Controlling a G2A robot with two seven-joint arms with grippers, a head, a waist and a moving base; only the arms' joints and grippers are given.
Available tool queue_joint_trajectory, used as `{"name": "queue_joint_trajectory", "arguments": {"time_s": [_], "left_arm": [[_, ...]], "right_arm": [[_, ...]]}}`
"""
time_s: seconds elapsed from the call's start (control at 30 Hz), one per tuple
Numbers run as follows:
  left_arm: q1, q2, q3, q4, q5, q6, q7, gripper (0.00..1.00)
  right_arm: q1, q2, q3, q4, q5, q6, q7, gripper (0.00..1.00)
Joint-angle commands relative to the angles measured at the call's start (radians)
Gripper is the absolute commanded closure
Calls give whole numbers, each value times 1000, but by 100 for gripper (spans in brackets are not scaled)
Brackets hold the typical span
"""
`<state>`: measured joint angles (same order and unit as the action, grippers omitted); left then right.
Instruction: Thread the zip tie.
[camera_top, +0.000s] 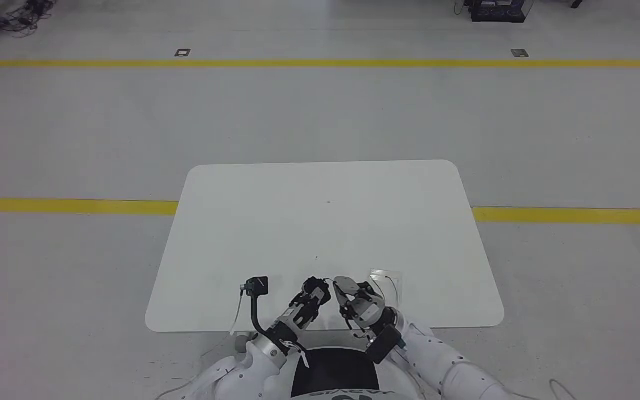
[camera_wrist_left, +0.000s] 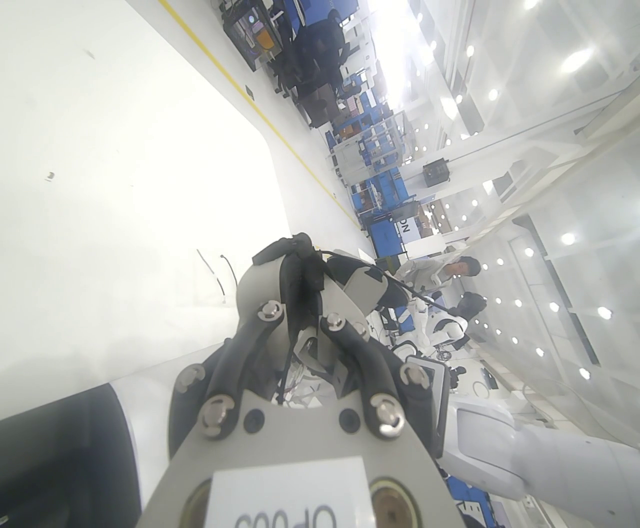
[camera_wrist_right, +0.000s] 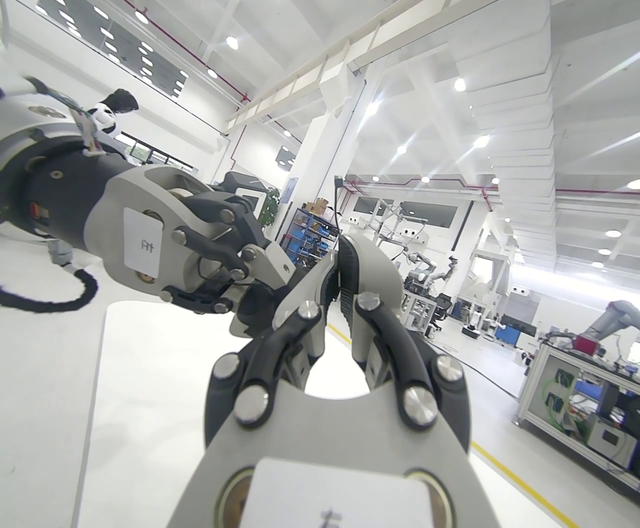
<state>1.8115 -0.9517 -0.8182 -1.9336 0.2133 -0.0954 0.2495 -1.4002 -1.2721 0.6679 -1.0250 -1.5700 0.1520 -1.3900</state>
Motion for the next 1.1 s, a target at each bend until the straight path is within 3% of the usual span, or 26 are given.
{"name": "queue_joint_trajectory", "arguments": {"time_s": [0.0, 0.7, 1.07], "left_arm": [[0, 0, 0, 0, 0, 0, 0, 100], [0, 0, 0, 0, 0, 0, 0, 100], [0, 0, 0, 0, 0, 0, 0, 100]], "right_arm": [[0, -1, 1, 1, 0, -1, 0, 100], [-6, -8, 15, 13, 0, -11, 0, 100], [5, -18, 5, 31, 0, -44, 0, 100]]}}
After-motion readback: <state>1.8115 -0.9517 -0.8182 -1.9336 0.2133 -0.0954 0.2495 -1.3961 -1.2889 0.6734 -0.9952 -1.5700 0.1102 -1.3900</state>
